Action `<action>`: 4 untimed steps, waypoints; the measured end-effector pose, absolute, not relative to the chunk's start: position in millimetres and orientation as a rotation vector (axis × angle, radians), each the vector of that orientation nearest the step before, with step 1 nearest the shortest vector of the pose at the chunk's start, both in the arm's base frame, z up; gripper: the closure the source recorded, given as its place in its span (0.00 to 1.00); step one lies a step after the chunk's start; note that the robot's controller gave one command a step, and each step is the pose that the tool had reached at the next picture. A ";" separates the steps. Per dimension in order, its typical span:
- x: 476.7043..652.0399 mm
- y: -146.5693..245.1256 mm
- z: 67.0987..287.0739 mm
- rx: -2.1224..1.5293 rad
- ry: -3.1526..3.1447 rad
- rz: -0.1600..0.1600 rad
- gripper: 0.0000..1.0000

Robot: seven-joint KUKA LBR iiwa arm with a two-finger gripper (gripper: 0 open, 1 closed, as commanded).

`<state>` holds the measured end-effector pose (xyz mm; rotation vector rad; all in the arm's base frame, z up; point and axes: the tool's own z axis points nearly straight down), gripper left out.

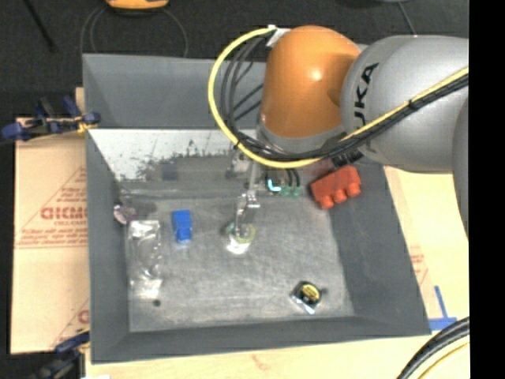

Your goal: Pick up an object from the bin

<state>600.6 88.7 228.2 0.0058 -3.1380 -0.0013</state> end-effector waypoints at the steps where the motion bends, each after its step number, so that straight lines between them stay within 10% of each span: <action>1: 596.1 61.5 82.8 -0.293 -3.124 0.001 0.00; 2: 599.3 5.7 74.9 -0.472 -3.117 -0.010 0.00; 3: 572.4 34.4 75.8 -0.634 -3.099 -0.005 0.00; 4: 572.0 35.2 76.7 -0.635 -3.092 -0.008 1.00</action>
Offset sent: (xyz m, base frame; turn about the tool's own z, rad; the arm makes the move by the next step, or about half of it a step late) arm -0.0032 -0.0261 -0.1417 0.1917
